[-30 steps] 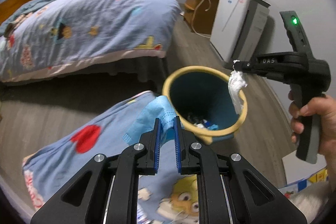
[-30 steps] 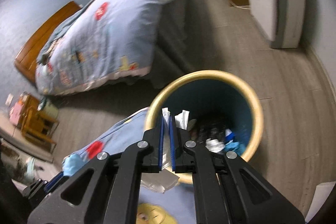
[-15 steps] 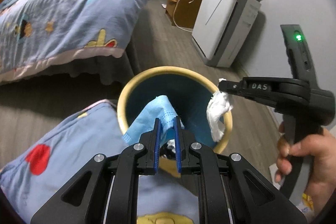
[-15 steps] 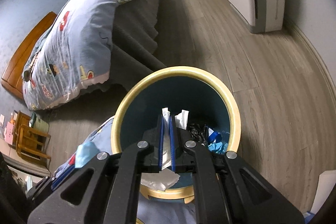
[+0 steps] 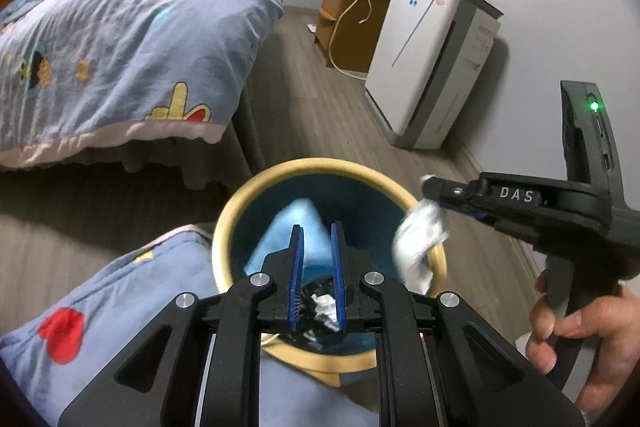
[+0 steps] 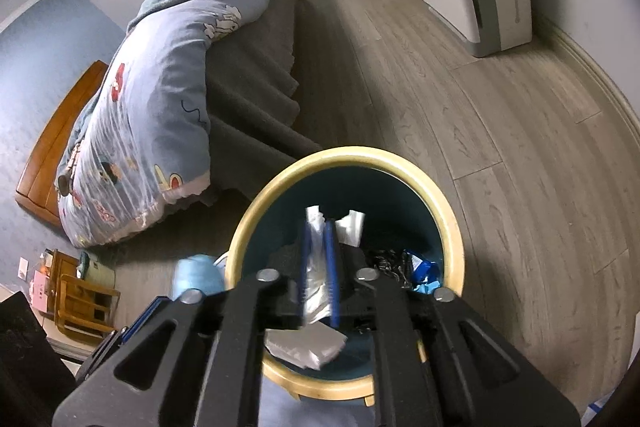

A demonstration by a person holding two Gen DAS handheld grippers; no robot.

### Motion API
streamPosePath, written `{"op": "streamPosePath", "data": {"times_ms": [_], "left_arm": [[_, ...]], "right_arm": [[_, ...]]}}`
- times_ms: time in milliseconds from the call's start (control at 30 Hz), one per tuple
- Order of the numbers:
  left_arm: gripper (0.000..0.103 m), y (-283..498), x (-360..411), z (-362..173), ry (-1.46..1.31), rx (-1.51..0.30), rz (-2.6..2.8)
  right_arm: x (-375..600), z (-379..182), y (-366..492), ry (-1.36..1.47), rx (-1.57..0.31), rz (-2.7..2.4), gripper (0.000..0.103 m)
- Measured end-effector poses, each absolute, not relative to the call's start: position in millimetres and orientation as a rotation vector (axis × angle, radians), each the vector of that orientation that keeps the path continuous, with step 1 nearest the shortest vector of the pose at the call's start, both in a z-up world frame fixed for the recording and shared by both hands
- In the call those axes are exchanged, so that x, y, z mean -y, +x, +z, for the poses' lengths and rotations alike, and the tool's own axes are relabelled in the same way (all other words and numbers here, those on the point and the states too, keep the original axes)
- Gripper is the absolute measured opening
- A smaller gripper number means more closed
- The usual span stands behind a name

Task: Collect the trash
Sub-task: 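Carry both items over the bin and open both tools to drop them inside, then move both open tools back over the remaining trash on the cushion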

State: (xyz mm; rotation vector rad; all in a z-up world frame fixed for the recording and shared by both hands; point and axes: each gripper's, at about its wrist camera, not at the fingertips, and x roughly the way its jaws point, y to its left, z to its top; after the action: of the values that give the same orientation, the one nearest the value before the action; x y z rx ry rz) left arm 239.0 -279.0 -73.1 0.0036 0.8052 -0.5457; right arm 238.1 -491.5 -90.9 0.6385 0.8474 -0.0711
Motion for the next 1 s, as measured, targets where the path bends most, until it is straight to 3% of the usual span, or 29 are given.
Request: {"op": "streamPosePath", "data": {"times_ms": [67,133,167,233,333,400,700,1000], "left_arm": [[0.026,239,280,-74,0.006,-0.809,-0.546],[0.039,237,280,-76,0.015,-0.809,-0.539],[0.044,236,279,-77,0.014,-0.81,-0.537],[0.068,233,276,-78,0.024,-0.807,-0.514],[0.091,227,269,-76,0.046,-0.79,-0.471],[0.093,224,264,-74,0.045,-0.786,-0.451],[0.094,195,229,-54,0.089,-0.763,-0.395],[0.095,130,145,-23,0.075,-0.74,-0.291]], "right_arm": [[492,-90,237,0.638,-0.839,-0.084,0.055],[493,-90,237,0.648,-0.835,-0.088,0.059],[494,-90,237,0.65,-0.835,-0.089,0.066],[493,-89,236,0.649,-0.831,-0.093,0.076],[491,-85,236,0.632,-0.82,-0.094,0.09],[487,-81,236,0.6,-0.814,-0.104,0.097],[463,-65,235,0.456,-0.816,-0.098,0.097],[404,-40,217,0.171,-0.798,-0.078,0.097]]}}
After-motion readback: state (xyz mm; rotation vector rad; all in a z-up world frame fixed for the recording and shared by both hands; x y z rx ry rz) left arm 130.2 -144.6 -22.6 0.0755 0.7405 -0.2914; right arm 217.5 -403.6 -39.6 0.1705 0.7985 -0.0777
